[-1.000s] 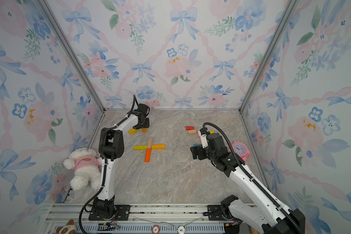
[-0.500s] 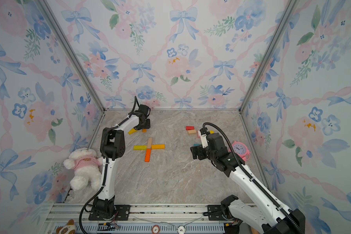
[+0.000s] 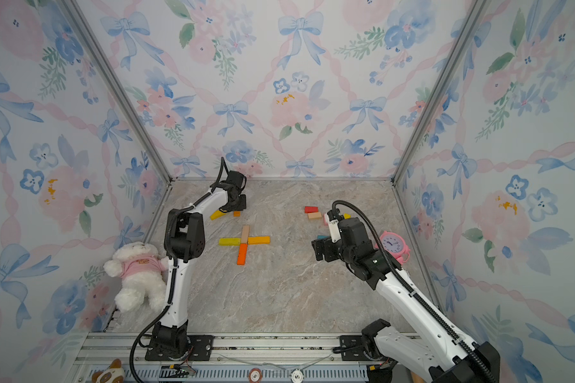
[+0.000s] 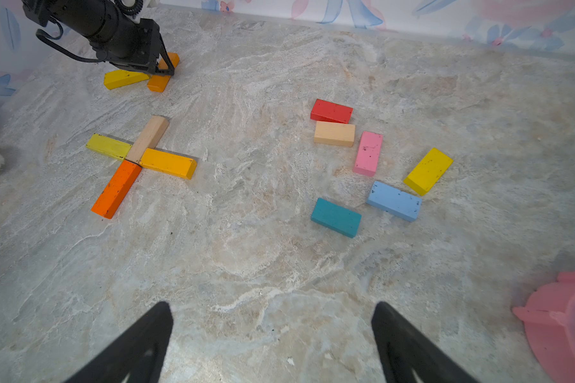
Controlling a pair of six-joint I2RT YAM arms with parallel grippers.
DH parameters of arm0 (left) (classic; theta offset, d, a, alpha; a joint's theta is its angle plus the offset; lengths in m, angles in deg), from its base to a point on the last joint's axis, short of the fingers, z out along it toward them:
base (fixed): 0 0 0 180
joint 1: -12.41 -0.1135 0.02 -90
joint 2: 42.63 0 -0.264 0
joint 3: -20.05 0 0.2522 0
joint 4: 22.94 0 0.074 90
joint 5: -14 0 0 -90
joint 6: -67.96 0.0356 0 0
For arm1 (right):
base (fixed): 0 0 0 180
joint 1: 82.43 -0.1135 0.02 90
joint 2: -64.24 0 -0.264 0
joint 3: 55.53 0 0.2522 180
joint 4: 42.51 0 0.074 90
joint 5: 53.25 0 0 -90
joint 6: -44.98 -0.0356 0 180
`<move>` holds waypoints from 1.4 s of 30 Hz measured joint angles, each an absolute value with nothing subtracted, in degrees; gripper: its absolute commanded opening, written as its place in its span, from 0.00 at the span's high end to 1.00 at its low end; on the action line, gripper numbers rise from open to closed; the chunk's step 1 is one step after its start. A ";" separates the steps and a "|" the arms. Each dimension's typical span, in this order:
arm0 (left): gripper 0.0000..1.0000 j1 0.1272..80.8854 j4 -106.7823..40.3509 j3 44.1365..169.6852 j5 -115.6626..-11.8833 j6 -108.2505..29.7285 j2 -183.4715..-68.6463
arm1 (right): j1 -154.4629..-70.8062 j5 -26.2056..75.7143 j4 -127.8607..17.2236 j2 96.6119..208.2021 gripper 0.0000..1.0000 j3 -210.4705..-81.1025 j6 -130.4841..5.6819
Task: Assemble the letter t with building blocks
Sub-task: Pick up the building block from the center of the board, then assemble the building block at the center of the board.
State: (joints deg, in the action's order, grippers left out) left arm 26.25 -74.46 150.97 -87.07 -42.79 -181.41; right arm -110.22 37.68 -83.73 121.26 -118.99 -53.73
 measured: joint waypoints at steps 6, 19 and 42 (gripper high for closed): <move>0.84 27.24 -74.50 147.25 -87.01 -41.48 -175.31 | -110.22 37.68 -83.71 121.26 0.04 -118.99 -53.73; 0.84 33.44 -71.31 119.12 -86.85 -41.37 -145.78 | -110.29 38.58 -84.41 121.08 0.04 -119.01 -53.70; 0.80 48.24 -71.11 79.52 -84.67 -53.88 -114.90 | -110.77 40.28 -85.87 120.82 0.04 -119.97 -53.03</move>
State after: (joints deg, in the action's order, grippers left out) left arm 48.24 -71.11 79.52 -84.67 -53.88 -114.90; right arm -110.77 40.28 -85.87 120.82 -119.97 -53.03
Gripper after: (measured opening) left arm 0.297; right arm 0.963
